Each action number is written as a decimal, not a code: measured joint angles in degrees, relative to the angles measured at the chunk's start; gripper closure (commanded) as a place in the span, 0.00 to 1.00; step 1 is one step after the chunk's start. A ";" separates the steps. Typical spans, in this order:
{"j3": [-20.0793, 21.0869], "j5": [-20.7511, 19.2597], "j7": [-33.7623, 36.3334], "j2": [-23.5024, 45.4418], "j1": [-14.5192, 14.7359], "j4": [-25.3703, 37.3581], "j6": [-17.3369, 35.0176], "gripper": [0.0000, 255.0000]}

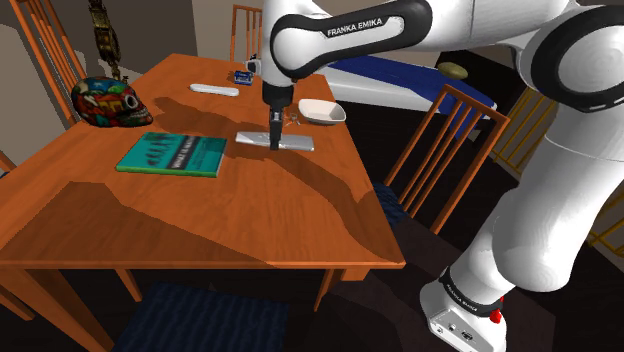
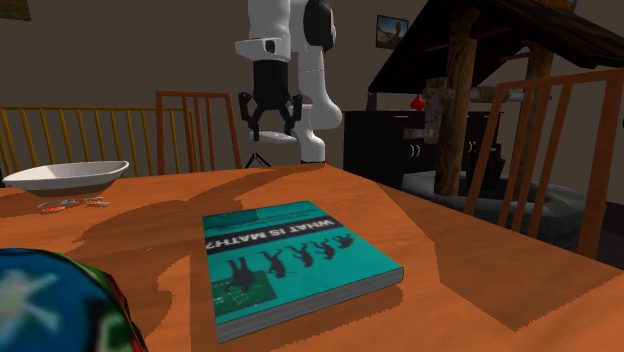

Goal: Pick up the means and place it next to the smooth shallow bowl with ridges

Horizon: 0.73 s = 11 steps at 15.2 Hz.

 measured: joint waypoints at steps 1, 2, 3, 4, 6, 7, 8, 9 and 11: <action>-0.48 0.03 -1.18 0.28 -0.67 0.52 -0.22 1.00; -1.07 0.07 -2.59 0.81 -1.48 1.00 -0.12 1.00; -1.54 0.13 -3.75 1.16 -2.15 1.42 -0.19 1.00; -2.06 0.13 -5.01 2.16 -2.87 2.64 -0.38 1.00; -2.97 0.23 -7.36 3.50 -4.24 4.47 -0.85 1.00; -3.48 0.27 -8.69 4.61 -5.02 6.35 -1.63 1.00; -3.87 0.33 -9.75 5.43 -5.65 7.98 -2.42 1.00; -4.25 0.38 -10.80 6.41 -6.28 9.30 -2.70 1.00; -4.98 0.51 -12.86 8.39 -7.56 11.77 -3.16 1.00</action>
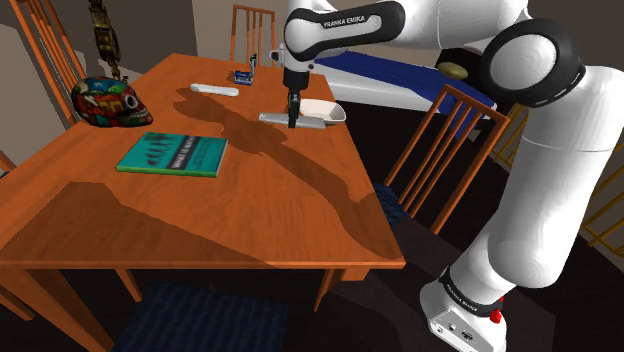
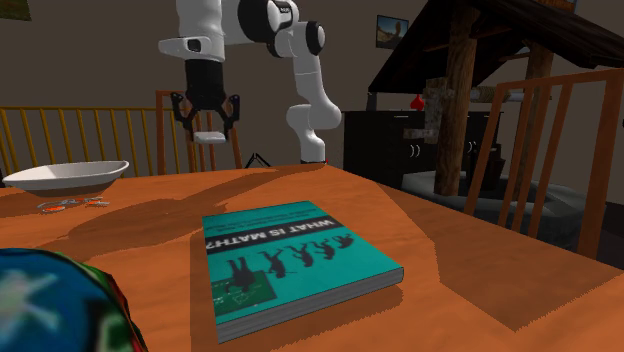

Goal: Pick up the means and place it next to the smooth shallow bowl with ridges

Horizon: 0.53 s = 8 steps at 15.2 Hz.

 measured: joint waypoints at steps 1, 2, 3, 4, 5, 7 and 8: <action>-0.38 0.05 -1.12 1.58 -0.69 2.22 -0.63 1.00; -0.79 0.17 -2.40 2.42 -1.54 3.56 -1.12 1.00; -1.16 0.29 -3.62 2.98 -2.34 4.74 -1.71 1.00; -1.51 0.42 -4.76 3.85 -3.11 6.06 -2.13 1.00; -1.63 0.44 -5.10 4.87 -3.34 7.23 -2.27 1.00; -1.72 0.46 -5.45 5.53 -3.56 6.93 -1.35 1.00; -1.73 0.45 -5.51 5.97 -3.60 6.77 -0.74 1.00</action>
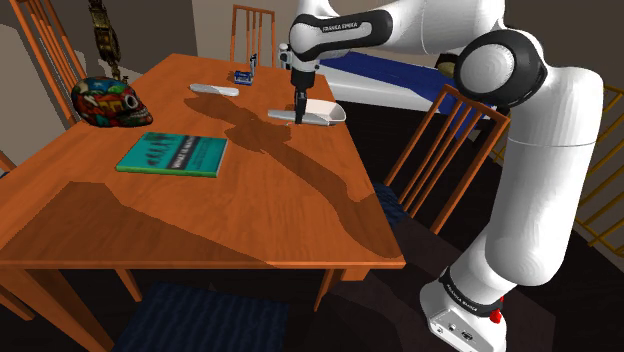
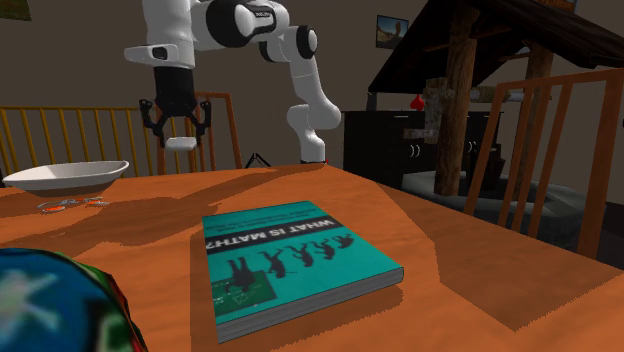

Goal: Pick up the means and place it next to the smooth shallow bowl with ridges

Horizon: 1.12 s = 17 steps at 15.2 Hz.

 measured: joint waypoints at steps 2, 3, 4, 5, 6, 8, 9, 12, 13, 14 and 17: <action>-0.01 -0.02 0.00 0.42 -0.01 -1.02 1.41 1.00; -0.01 -0.02 0.01 0.64 -0.01 -1.31 1.92 1.00; -0.01 -0.02 0.01 0.71 -0.02 -1.97 2.66 1.00; -0.02 -0.02 -0.02 0.93 -0.04 -2.41 3.32 1.00; -0.04 -0.03 -0.05 1.08 -0.08 -2.99 4.05 1.00; -0.01 -0.06 0.09 1.43 0.01 -4.05 5.47 1.00; -0.03 -0.05 0.03 1.65 -0.04 -4.54 6.18 1.00; -0.03 -0.09 0.11 2.51 0.00 -5.58 8.07 1.00; -0.03 -0.10 0.15 2.77 0.02 -6.08 8.83 1.00; -0.04 -0.10 0.13 3.06 0.00 -6.41 9.45 1.00; -0.05 -0.13 0.16 3.80 -0.01 -7.59 11.37 1.00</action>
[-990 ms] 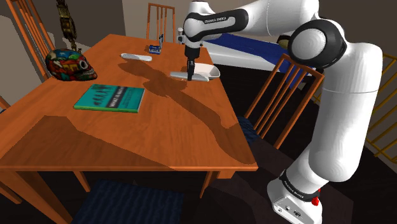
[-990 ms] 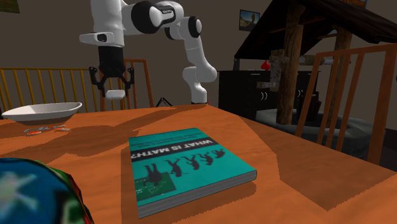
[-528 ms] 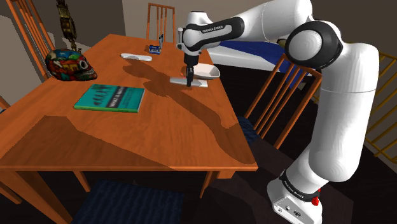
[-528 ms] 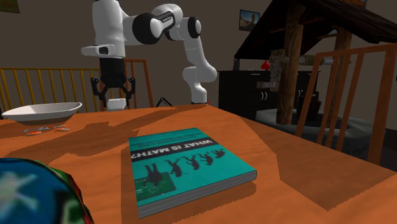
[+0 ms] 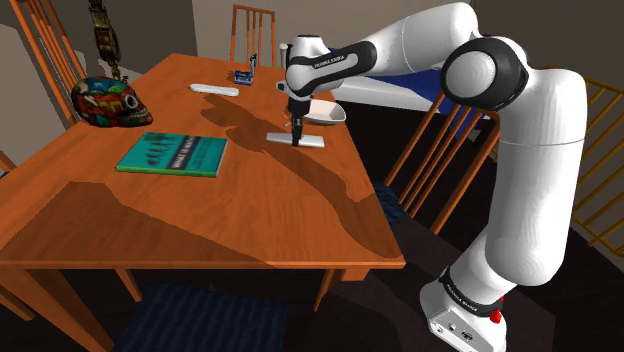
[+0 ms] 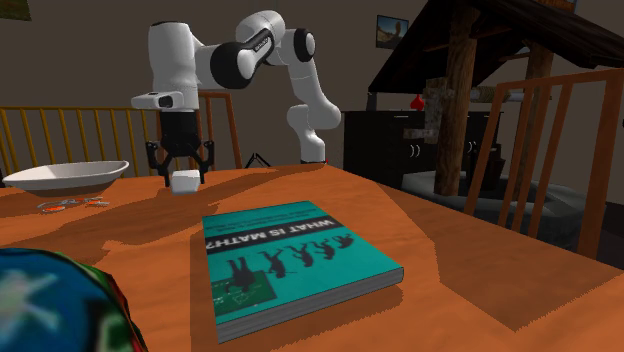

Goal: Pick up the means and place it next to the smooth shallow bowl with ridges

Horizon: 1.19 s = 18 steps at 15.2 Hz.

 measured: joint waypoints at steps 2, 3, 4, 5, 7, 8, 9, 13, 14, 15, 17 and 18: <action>0.00 -0.01 0.01 0.33 0.00 -0.11 0.44 1.00; 0.00 -0.01 0.02 0.43 0.01 -0.09 0.53 1.00; 0.00 -0.01 0.03 0.45 0.02 -0.12 0.58 1.00; 0.00 -0.02 0.03 0.47 0.02 -0.12 0.61 1.00; 0.00 -0.02 0.03 0.49 0.02 -0.11 0.63 0.00; 0.00 -0.02 0.03 0.48 0.02 -0.11 0.63 0.00; 0.00 -0.02 0.03 0.48 0.02 -0.11 0.64 0.00; 0.00 -0.02 0.03 0.48 0.02 -0.11 0.64 0.00; 0.00 0.00 0.00 -0.04 0.00 0.22 -0.20 0.00; 0.04 0.00 0.12 -0.64 0.10 0.67 -1.23 0.00; 0.08 0.02 0.15 -1.31 0.17 2.71 -3.91 0.00; 0.05 0.05 0.00 -1.87 0.06 2.88 -4.66 0.00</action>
